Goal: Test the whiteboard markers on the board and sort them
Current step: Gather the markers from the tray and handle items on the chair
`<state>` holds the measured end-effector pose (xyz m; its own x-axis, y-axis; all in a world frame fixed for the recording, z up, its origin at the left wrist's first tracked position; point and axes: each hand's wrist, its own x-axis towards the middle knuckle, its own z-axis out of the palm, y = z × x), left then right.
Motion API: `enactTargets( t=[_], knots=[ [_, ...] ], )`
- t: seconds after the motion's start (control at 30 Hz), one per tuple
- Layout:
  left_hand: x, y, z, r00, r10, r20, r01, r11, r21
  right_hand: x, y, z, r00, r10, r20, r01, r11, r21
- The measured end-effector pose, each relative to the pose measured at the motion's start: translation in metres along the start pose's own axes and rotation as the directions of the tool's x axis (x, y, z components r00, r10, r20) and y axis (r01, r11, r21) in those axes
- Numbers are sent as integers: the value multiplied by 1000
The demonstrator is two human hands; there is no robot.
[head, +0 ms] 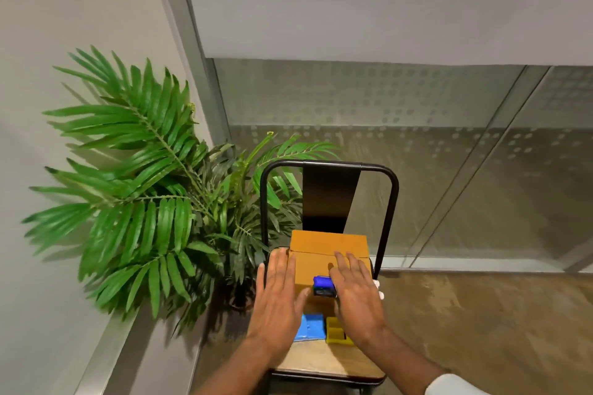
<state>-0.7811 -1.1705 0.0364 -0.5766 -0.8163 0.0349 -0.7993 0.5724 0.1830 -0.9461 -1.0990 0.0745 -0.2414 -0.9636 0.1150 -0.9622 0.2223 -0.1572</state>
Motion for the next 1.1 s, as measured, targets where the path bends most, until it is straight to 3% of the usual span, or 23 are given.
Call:
enactTargets(
  t=[0.37, 0.67, 0.93, 1.1],
  knots=[
    [-114, 77, -33, 961, -209, -182, 203, 978, -47, -89, 8, -43, 972, -222, -82, 229, 968, 106],
    [-238, 89, -69, 876, -391, -284, 388, 919, -71, -170, -58, -77, 898, -420, -129, 440, 853, 282],
    [-379, 62, -88, 727, -580, -368, 591, 801, -94, -257, -152, -85, 773, -611, -171, 627, 694, 354],
    [-500, 49, -105, 605, -713, -354, 742, 667, -75, -339, -225, -81, 674, -708, -212, 723, 573, 387]
  ],
)
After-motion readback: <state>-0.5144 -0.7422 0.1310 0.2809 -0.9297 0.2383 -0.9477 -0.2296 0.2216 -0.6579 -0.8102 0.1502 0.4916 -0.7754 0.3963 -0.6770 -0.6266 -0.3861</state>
